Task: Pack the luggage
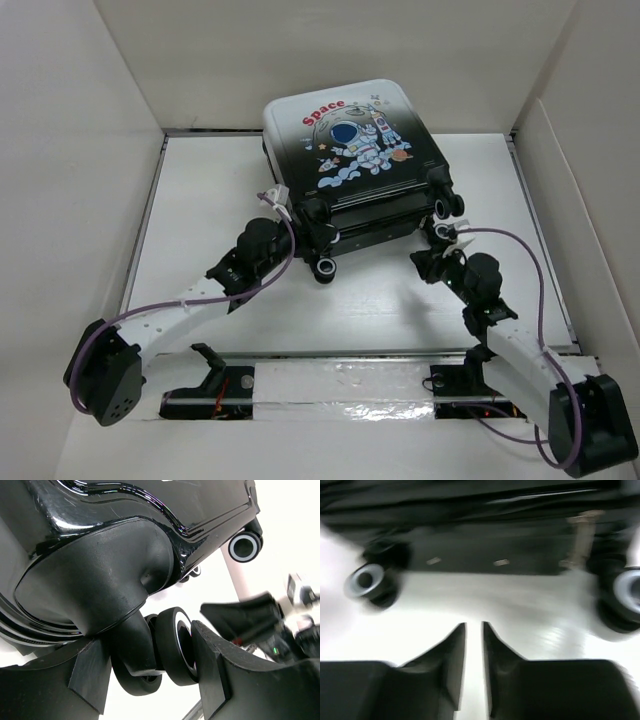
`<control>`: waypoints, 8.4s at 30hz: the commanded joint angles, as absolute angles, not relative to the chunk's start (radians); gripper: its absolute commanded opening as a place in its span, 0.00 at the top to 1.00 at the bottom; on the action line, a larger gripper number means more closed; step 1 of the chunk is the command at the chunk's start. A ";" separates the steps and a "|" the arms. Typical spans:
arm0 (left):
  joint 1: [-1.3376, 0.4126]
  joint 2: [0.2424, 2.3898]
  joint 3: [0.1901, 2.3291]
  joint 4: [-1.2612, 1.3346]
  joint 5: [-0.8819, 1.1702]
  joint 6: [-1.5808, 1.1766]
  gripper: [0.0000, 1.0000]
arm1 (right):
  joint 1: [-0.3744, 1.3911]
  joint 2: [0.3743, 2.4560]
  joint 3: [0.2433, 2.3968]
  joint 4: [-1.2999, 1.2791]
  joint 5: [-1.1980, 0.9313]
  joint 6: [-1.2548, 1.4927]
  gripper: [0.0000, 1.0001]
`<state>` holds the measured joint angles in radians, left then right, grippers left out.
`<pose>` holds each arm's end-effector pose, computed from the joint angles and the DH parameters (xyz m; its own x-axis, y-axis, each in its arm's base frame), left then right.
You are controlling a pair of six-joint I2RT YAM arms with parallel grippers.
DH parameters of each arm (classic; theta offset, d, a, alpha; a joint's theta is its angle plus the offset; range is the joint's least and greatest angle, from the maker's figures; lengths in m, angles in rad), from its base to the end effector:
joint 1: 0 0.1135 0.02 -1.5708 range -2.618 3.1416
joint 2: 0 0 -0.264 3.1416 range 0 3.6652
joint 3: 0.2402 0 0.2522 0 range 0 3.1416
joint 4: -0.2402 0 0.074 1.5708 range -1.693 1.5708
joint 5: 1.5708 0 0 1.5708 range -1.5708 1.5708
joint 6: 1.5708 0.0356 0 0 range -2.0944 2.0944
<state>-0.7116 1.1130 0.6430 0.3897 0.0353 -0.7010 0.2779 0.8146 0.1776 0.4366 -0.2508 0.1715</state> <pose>0.1947 -0.1695 0.2841 -0.4845 -0.4333 -0.7599 0.4799 0.5946 -0.6451 0.1685 0.0573 0.1865 -0.2739 0.0938 -0.9572 -0.4596 0.8615 0.2159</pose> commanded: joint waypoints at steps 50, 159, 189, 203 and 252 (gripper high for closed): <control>-0.787 0.991 0.650 0.578 0.318 -0.649 1.00 | 0.067 1.520 0.328 1.347 -0.356 0.238 0.94; -0.630 1.138 0.552 0.833 0.496 -0.983 1.00 | 0.985 1.298 0.684 0.825 0.374 0.040 0.59; -0.916 1.014 0.411 0.498 -0.344 -0.634 0.88 | 0.928 1.281 0.675 0.812 0.281 0.114 0.94; -0.934 1.335 0.520 0.696 -0.532 -0.614 0.66 | 0.919 1.278 0.698 0.790 0.215 0.129 0.94; -0.614 1.215 0.425 0.652 -0.626 -0.583 1.00 | 0.977 1.017 0.541 0.675 0.173 0.138 1.00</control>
